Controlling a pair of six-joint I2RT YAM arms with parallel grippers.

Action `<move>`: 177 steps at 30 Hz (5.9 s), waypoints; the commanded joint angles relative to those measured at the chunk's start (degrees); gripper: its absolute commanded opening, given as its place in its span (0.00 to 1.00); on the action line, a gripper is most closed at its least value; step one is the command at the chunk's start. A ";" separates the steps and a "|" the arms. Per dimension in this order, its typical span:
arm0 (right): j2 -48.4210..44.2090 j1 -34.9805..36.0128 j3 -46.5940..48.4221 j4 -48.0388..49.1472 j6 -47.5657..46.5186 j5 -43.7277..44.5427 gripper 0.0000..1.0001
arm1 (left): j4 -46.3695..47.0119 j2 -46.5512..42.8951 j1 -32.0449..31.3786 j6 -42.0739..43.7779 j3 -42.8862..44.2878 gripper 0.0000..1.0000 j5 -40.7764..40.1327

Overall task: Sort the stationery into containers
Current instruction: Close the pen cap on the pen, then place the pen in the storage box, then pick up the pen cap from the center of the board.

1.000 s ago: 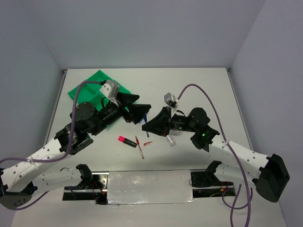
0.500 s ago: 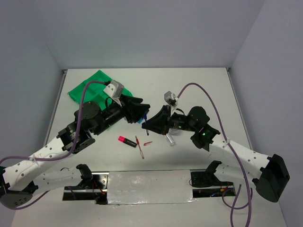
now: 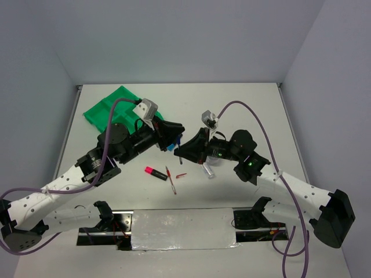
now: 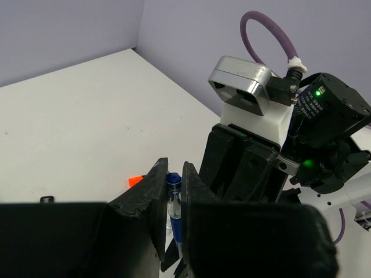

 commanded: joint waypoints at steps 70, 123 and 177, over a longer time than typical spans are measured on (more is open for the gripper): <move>4.01 -2.06 10.60 18.90 3.77 -5.51 0.00 | -13.52 2.93 -0.93 -3.54 -0.35 0.08 -1.27; 58.72 -1.35 60.14 -21.43 -27.17 21.29 0.00 | -59.16 -17.70 -0.84 -25.07 2.40 0.99 -58.40; 26.96 -3.64 31.09 -28.02 -11.89 19.88 0.75 | -50.97 -18.68 4.78 -18.91 -4.21 0.99 -55.23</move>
